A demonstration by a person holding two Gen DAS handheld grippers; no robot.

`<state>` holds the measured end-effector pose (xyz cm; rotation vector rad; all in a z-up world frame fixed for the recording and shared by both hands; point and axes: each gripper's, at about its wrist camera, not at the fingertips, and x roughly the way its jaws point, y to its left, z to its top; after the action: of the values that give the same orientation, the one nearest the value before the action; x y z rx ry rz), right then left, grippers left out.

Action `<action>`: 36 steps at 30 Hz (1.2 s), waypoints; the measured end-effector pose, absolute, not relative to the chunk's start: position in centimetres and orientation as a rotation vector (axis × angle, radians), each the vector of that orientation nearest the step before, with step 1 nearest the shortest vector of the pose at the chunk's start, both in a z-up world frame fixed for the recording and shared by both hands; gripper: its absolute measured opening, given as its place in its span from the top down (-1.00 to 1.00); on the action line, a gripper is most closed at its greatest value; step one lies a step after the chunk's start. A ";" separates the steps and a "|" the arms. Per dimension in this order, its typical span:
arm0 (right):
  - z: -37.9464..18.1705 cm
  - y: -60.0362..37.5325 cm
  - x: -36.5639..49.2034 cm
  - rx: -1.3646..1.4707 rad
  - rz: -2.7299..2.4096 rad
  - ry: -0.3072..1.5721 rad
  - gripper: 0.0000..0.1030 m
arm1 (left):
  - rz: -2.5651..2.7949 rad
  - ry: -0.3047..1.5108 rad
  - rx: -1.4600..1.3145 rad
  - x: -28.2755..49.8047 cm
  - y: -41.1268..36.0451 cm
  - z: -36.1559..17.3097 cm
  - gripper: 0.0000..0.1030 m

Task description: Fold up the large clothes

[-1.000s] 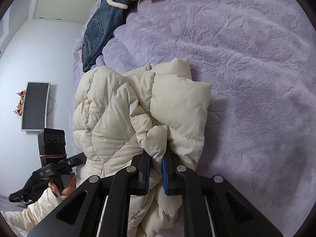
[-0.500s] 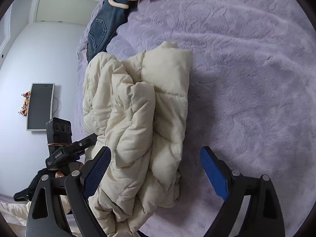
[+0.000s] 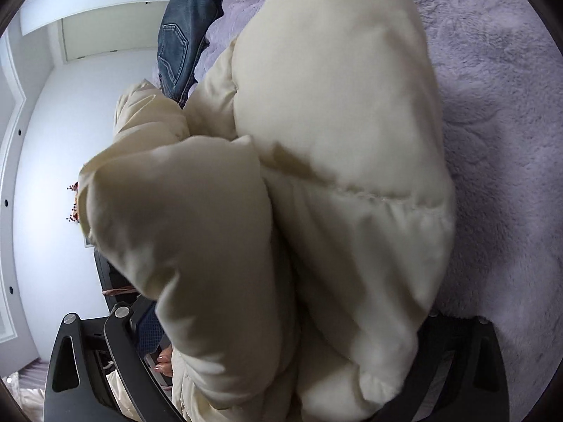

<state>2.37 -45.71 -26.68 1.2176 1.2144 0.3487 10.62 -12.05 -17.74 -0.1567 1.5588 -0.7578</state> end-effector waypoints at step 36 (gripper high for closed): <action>-19.1 -28.9 5.8 1.104 0.391 1.178 -0.03 | -0.658 1.345 -0.094 13.8 5.7 -7.8 -0.45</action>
<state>5.78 -28.85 -19.09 1.1035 1.1777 0.3913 13.78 5.72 -7.83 -0.0943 1.3455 -0.6584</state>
